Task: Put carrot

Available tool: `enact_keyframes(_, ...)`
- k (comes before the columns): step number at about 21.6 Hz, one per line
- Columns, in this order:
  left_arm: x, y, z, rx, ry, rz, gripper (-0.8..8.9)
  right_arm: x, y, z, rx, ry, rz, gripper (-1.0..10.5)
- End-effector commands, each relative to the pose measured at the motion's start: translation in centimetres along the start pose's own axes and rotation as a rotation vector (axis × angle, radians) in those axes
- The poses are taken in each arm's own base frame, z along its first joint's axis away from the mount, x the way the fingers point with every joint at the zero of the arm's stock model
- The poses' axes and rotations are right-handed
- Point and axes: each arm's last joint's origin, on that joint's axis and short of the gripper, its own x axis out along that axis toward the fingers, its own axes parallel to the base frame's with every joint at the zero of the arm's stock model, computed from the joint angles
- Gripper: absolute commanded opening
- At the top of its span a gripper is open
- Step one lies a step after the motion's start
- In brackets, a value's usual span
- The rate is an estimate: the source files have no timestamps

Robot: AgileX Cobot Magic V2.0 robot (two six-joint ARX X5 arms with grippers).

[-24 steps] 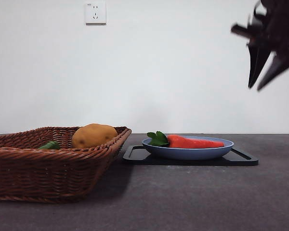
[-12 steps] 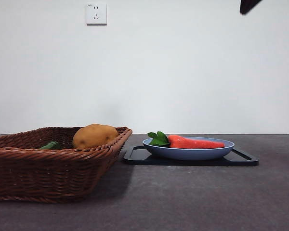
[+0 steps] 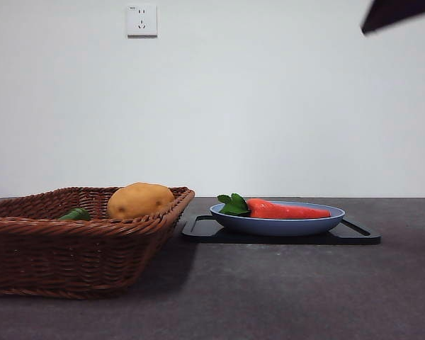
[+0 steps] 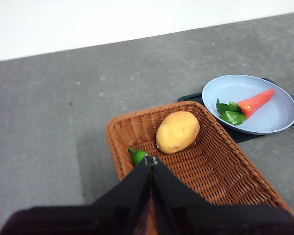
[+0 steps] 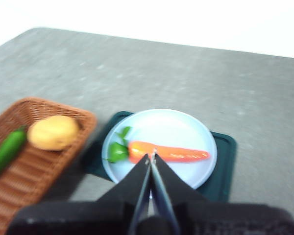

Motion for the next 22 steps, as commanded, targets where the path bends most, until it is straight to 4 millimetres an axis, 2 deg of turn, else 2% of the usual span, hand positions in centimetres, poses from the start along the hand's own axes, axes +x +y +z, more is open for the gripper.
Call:
enact_keyframes(1,-1.7,0.0,-0.9,-0.046,-0.118,0.001,0.06,0.1,-0.2,-2.9,0.081,-0.058,-0.016,0.0)
enact_keyframes(2,-2.3,0.0,-1.2,-0.046,-0.152,0.000,0.06,0.2,-0.2,-3.9,0.108,-0.061,-0.016,0.0)
enact_keyframes(4,-2.7,0.0,-1.4,-0.045,-0.154,-0.005,0.08,0.4,-0.3,-4.5,0.109,-0.029,-0.023,0.0)
enact_keyframes(22,-2.4,0.0,-1.5,-0.040,-0.139,-0.007,0.08,0.5,-0.3,-4.5,0.105,-0.026,-0.023,0.0)
